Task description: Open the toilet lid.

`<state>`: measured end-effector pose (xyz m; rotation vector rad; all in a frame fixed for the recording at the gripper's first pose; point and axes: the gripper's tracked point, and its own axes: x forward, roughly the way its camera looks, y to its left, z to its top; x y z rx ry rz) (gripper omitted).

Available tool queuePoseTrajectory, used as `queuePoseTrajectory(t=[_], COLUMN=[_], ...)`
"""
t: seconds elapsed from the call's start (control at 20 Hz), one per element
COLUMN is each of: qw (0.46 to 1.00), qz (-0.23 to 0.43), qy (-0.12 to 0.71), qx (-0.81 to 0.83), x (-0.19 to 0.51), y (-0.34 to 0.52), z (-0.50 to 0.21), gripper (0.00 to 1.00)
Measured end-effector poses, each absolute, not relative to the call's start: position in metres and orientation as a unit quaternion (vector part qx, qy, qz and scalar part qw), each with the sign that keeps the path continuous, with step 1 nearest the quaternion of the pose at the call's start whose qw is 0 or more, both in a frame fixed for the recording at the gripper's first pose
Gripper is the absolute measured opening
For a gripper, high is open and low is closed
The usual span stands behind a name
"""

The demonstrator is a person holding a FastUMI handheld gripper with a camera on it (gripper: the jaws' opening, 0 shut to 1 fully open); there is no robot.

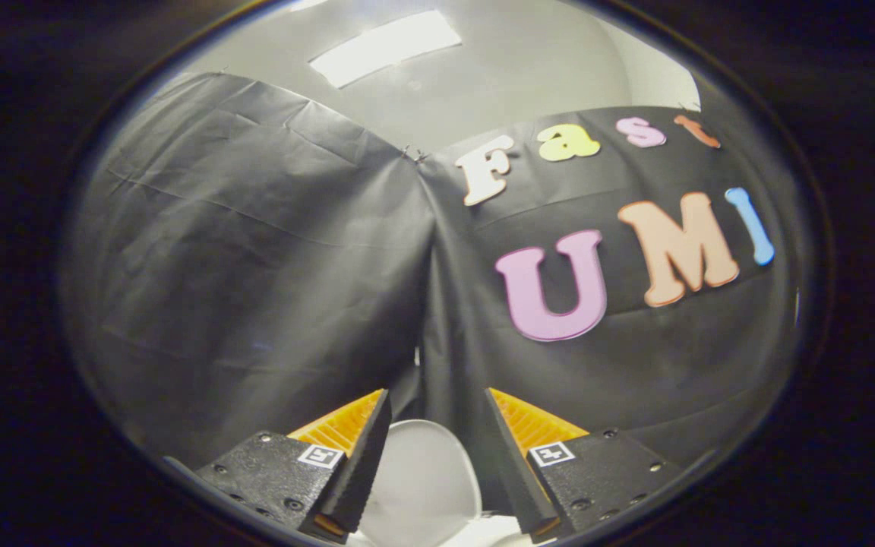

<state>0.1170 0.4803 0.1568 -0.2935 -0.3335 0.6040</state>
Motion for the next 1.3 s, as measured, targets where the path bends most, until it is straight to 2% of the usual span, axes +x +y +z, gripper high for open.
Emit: queuePoseTrajectory(t=[0.2, 0.5, 0.7, 0.95, 1.3], qw=[0.948, 0.953, 0.964, 0.964, 0.975], qz=[0.224, 0.169, 0.099, 0.091, 0.033], qy=[-0.171, -0.188, -0.167, -0.135, -0.099], qx=[-0.147, -0.165, -0.181, -0.210, -0.196], x=[0.111, 0.094, 0.088, 0.084, 0.100], y=[0.402, 0.305, 0.230, 0.170, 0.089], z=[0.173, 0.183, 0.174, 0.143, 0.095], gripper=[0.76, 0.77, 0.82, 0.83, 0.88])
